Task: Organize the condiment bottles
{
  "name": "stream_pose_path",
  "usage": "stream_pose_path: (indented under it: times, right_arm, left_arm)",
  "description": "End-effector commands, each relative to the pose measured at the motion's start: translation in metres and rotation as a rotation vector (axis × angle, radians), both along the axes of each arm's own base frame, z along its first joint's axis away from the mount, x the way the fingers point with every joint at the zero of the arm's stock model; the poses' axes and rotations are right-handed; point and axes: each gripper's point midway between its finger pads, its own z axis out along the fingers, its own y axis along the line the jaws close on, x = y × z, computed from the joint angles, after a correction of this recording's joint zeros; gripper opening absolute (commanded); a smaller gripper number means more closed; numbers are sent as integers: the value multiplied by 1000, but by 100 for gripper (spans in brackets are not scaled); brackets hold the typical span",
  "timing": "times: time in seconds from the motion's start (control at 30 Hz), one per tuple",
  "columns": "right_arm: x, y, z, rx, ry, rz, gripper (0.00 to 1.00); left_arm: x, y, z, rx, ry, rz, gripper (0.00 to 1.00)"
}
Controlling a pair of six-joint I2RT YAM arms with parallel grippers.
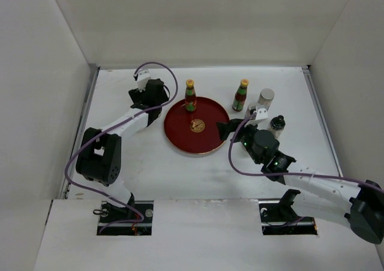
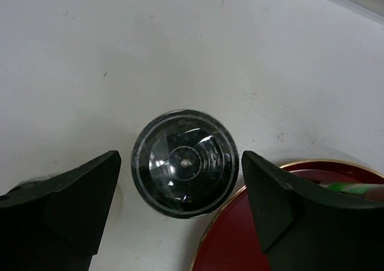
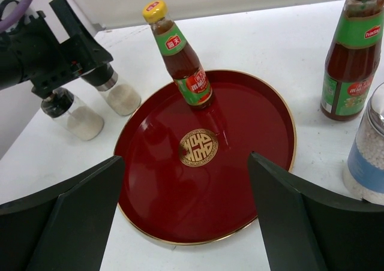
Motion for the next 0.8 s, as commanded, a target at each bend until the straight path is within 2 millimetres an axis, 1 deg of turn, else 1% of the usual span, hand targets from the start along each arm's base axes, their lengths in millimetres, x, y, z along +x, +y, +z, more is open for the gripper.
stream_pose_path:
  times: [0.0,0.03,0.1,0.13,0.2,0.23,0.3,0.33,0.37,0.4,0.47,0.53,0.57,0.6,0.7,0.77]
  right_arm:
    - [1,4,18,47,-49,15,90]
    - [1,4,17,47,-49,15,90]
    - [1,4,18,44,-49,17,90]
    - [0,3,19,47,-54,17,90]
    - [0,3,19,53,-53,17,90]
    - [0,3,19,51,-52,17,90]
    - [0,4,18,49,-50,18,90]
    - [0,4,19,50,-52,18,90]
    - [0,3,19,51,-53,18,90]
    - [0,4,19,51,-52,18,90]
    - [1,4,16,46,-46,18,90]
    - [1,4,17,44,-49,18,90]
    - [0,4,19,48,-52,18,90]
    - [0,4,19,51,-52,18,90]
    - [0,4,18,49,-50,18,90]
    - [-1,3,18,54,-51,18,90]
  left_arm:
    - [23,-4,34,-41,-98,6,79]
    - [24,-4,34,-40,-99,6,77]
    - [26,-5,35,-38,-104,4,69]
    - [27,-5,36,-36,-106,3,64]
    - [27,-5,40,-40,-107,-2,50]
    - [26,-6,44,-48,-116,-9,46]
    - [21,-11,63,-62,-158,-24,40]
    - [19,-11,80,-72,-194,-25,38]
    - [16,-11,91,-80,-216,-27,38]
    - [10,-12,107,-89,-250,-29,38]
    - [-3,-18,133,-97,-307,-38,37]
    - [-16,-28,145,-89,-333,-62,38]
    - [-21,-33,145,-81,-331,-77,38]
    - [-26,-39,142,-76,-322,-93,38]
    - [-39,-60,122,-80,-289,-145,38]
    - [-44,-75,112,-76,-268,-180,38]
